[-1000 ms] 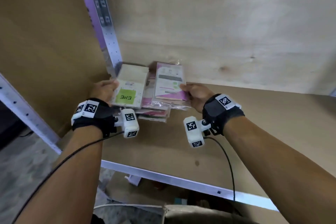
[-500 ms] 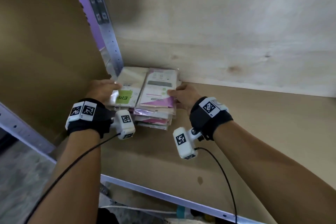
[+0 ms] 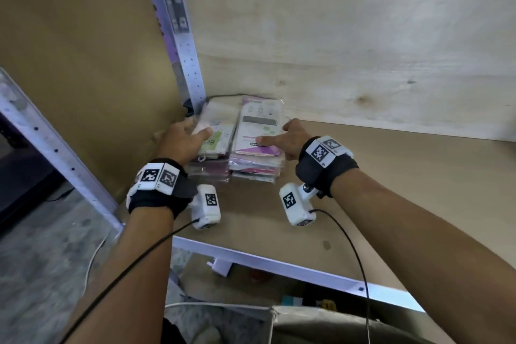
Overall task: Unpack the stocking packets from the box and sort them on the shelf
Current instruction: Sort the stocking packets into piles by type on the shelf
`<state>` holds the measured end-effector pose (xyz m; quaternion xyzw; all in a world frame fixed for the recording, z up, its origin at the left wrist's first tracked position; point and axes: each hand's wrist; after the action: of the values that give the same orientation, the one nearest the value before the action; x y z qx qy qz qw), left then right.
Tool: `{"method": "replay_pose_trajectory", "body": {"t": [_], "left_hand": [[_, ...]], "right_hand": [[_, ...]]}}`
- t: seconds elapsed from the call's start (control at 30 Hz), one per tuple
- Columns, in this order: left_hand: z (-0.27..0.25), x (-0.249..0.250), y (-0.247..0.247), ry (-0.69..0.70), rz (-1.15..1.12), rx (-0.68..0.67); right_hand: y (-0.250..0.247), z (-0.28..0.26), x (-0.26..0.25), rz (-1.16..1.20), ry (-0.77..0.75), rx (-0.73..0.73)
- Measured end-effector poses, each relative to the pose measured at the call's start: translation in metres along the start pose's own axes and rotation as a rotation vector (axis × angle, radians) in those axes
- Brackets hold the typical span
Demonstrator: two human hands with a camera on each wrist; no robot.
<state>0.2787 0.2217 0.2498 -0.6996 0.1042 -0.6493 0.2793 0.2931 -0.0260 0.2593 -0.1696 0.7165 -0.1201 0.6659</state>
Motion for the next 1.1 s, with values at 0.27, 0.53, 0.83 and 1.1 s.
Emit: {"method": "replay_pose_trajectory", "body": {"t": [0.27,0.53,0.83,1.1], "left_hand": [[-0.062,0.019,-0.010,0.183,0.234,0.074],[-0.104,0.059,0.040,0.414,0.410,-0.106],[-0.103,0.115,0.107,0.647,0.193,-0.091],[-0.092,0.125,0.143,0.676,-0.028,-0.156]], "right_hand": [[-0.022,-0.041,0.000,0.025,0.051,0.037],[-0.058,-0.105,-0.009,0.397,-0.001,0.129],[-0.147,-0.129,-0.008,0.628,0.090,-0.023],[-0.193,-0.105,0.000,0.713,0.057,-0.057]]}}
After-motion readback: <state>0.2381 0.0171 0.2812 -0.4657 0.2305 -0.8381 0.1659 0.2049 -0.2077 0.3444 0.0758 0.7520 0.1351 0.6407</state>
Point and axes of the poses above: each hand's wrist, its own z-axis towards the middle knuckle, its own y-axis out of the palm, x = y × z, and after that the axes turned 5 degrees about -y, right-handed
